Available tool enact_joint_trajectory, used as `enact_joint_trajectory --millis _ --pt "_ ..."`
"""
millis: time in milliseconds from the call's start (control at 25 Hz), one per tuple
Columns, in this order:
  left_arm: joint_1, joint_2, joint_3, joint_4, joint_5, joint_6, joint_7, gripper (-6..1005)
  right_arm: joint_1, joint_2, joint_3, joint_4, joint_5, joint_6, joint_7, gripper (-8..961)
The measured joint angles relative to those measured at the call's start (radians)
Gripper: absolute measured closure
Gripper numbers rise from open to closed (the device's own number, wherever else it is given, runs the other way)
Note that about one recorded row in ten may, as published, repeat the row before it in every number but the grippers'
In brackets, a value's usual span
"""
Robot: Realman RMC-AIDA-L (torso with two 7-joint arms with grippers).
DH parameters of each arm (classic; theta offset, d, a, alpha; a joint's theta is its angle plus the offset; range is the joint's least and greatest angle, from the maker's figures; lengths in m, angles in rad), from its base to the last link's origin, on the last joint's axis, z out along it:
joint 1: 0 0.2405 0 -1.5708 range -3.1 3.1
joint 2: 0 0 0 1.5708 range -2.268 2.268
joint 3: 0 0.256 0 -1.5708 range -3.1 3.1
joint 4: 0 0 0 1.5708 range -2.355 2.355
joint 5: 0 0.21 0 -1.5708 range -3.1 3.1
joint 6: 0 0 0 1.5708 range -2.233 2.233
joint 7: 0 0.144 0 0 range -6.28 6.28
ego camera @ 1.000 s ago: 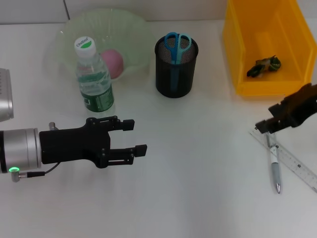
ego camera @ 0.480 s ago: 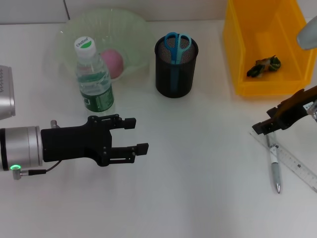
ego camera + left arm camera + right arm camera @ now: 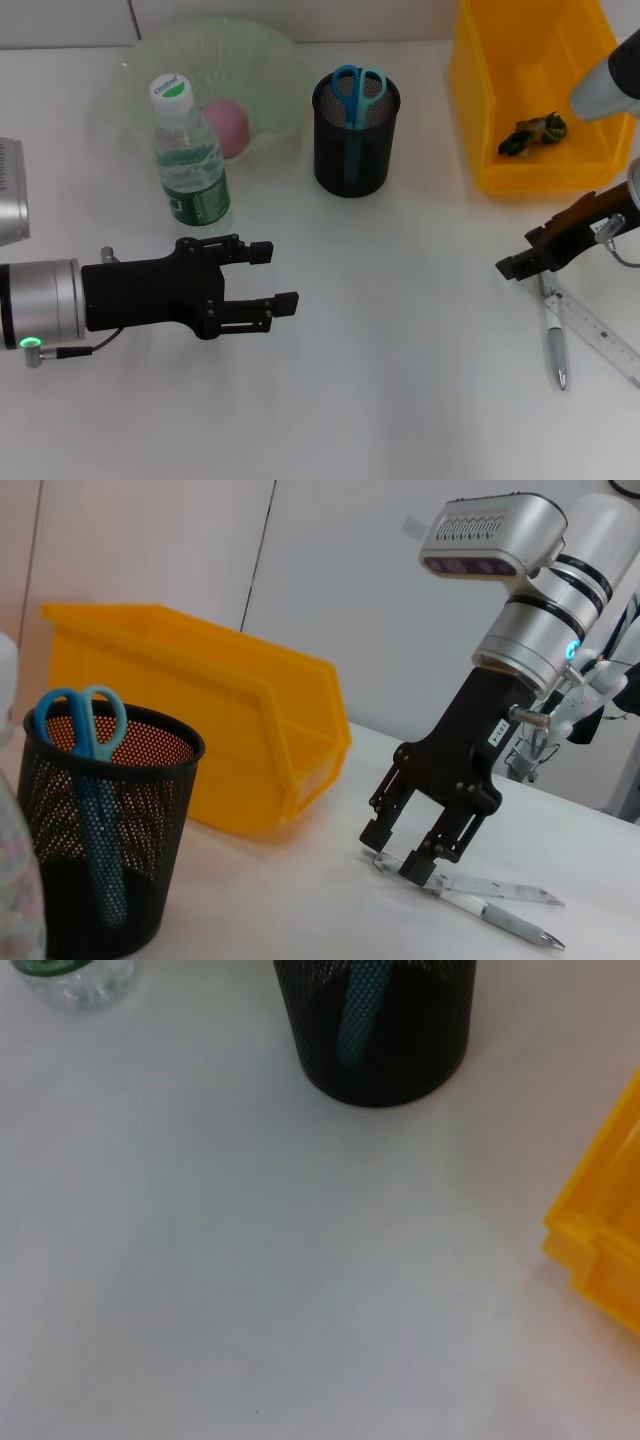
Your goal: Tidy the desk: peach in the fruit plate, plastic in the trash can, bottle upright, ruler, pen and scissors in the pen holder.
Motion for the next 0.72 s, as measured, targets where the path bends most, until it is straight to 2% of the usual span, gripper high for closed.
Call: enact_joint_trajectory --millis 520,720 --pt "0.001 0.000 -0.002 0.000 0.000 -0.014 0.000 219 -0.005 0.000 -0.048 0.029 0.025 0.031 -0.004 354" --pt "0.001 0.000 -0.002 0.000 0.000 -0.014 0.001 219 -0.008 0.000 -0.052 0.028 0.025 0.037 -0.005 503"
